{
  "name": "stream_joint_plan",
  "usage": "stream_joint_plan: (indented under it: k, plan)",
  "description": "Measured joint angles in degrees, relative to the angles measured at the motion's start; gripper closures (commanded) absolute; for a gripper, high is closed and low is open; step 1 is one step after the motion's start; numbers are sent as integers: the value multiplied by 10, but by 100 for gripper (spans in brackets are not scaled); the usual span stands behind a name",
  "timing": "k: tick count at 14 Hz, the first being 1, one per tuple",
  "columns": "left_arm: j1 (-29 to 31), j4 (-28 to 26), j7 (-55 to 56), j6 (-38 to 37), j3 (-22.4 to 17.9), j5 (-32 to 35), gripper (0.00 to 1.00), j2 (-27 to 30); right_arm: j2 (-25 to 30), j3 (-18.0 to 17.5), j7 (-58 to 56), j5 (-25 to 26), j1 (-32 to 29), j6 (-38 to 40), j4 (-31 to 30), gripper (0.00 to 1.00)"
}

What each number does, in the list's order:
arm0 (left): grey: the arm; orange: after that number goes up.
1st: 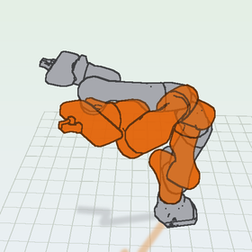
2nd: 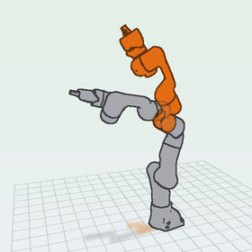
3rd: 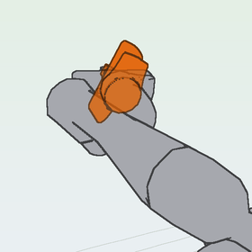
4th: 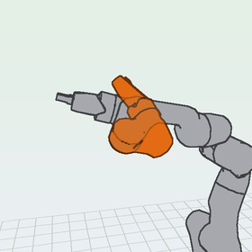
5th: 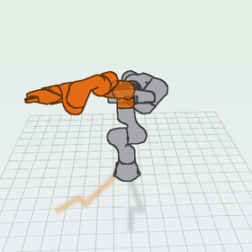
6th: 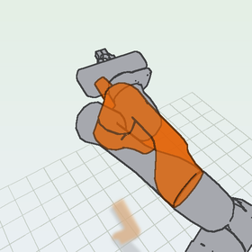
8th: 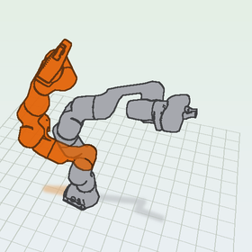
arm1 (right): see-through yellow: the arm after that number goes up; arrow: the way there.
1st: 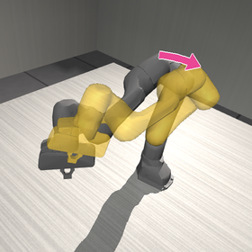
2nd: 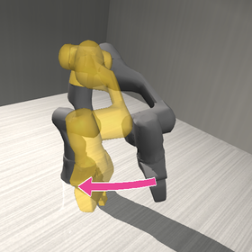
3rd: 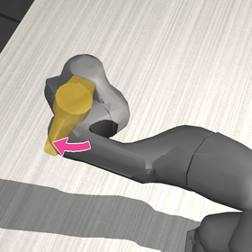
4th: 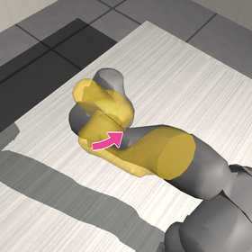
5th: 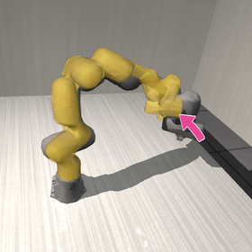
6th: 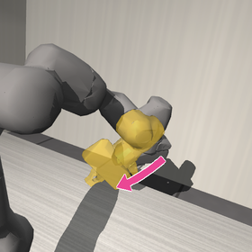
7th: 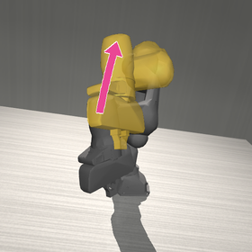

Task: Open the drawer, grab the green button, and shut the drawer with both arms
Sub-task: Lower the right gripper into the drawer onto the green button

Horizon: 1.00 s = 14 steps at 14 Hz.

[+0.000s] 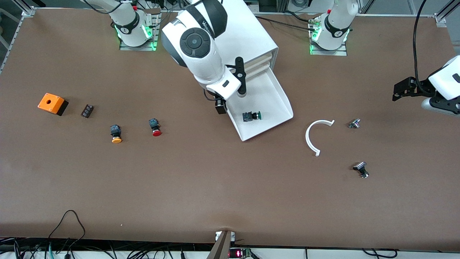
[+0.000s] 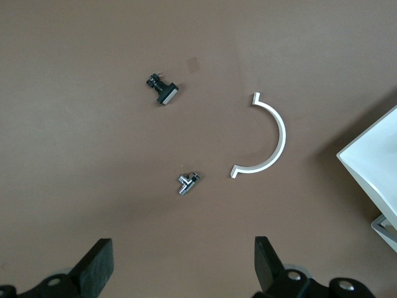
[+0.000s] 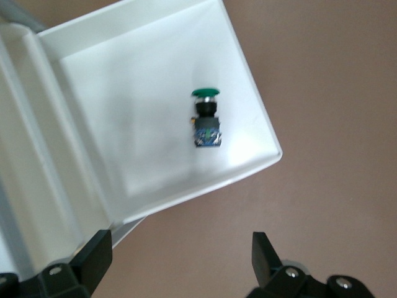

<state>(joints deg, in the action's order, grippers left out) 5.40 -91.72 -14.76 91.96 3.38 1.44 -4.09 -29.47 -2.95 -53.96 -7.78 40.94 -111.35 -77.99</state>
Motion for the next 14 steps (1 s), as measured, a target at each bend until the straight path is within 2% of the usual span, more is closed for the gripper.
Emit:
stream_joint_plan:
  k: [4, 8, 14]
  plan:
    - [0, 0, 5, -1, -1, 0, 0, 0, -41, 0, 26, 0, 29, -69, 1, 0]
    - [0, 0, 6, -1, -1, -1, 0, 0, -91, 2, 28, 22, 47, -83, 24, 0]
    - [0, 2, 6, -1, 1, -1, 0, 0, -134, 4, 47, 27, 63, -103, 48, 0]
